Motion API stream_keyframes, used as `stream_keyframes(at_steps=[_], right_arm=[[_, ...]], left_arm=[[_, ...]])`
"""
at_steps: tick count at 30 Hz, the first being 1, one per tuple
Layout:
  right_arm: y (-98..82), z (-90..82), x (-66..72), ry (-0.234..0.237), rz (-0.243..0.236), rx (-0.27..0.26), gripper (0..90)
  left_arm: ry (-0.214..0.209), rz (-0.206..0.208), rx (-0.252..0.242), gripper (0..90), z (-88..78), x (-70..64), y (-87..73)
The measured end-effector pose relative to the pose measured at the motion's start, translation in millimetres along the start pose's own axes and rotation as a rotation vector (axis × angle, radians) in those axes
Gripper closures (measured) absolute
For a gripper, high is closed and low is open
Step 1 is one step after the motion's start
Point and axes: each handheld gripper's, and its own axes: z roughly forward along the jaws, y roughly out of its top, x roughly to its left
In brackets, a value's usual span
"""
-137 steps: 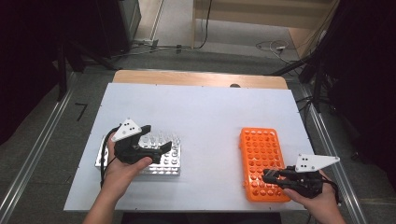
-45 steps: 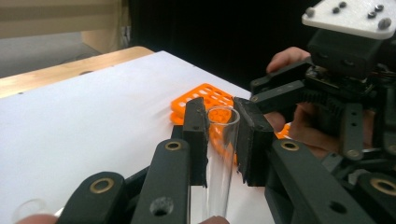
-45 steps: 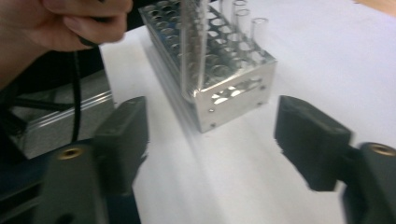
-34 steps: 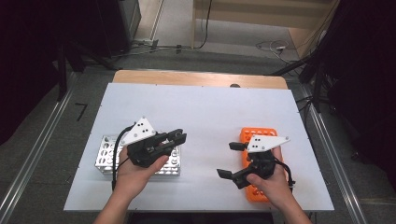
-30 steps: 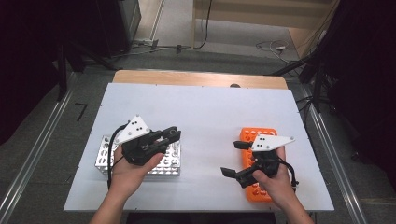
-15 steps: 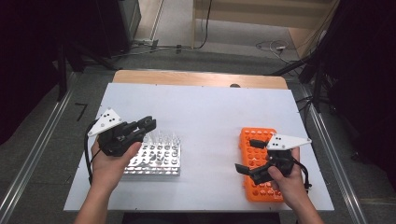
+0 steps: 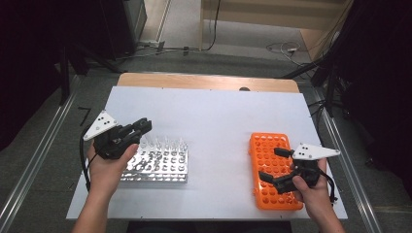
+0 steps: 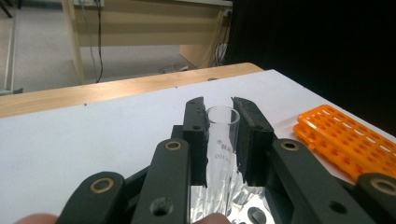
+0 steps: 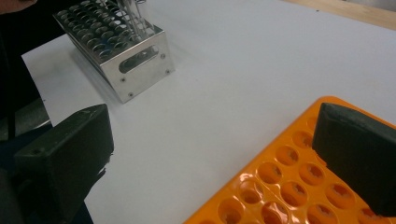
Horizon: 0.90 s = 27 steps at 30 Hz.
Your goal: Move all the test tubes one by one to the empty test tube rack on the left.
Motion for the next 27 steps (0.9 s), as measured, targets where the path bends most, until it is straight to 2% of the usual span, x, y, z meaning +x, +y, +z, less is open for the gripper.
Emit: stream_keyframes(at_steps=[12,17,22,27], right_arm=[[-18.2,-15.7,-9.7,-0.036,0.028,0.001,0.0],[-19.1,-17.1,-11.8,-0.041,0.036,-0.006,0.0],[-19.7,-16.9,-12.4,-0.042,0.038,-0.003,0.0],[-21.3,-14.9,-13.4,-0.043,0.039,0.000,0.0]], left_arm=[[0.039,-0.025,-0.007,75.6,4.7,15.1,-12.6],[0.035,-0.036,-0.012,75.7,10.5,16.6,-19.4],[0.047,-0.017,0.019,75.6,17.2,15.8,-25.7],[0.049,-0.031,0.063,75.6,20.0,18.4,-31.1]])
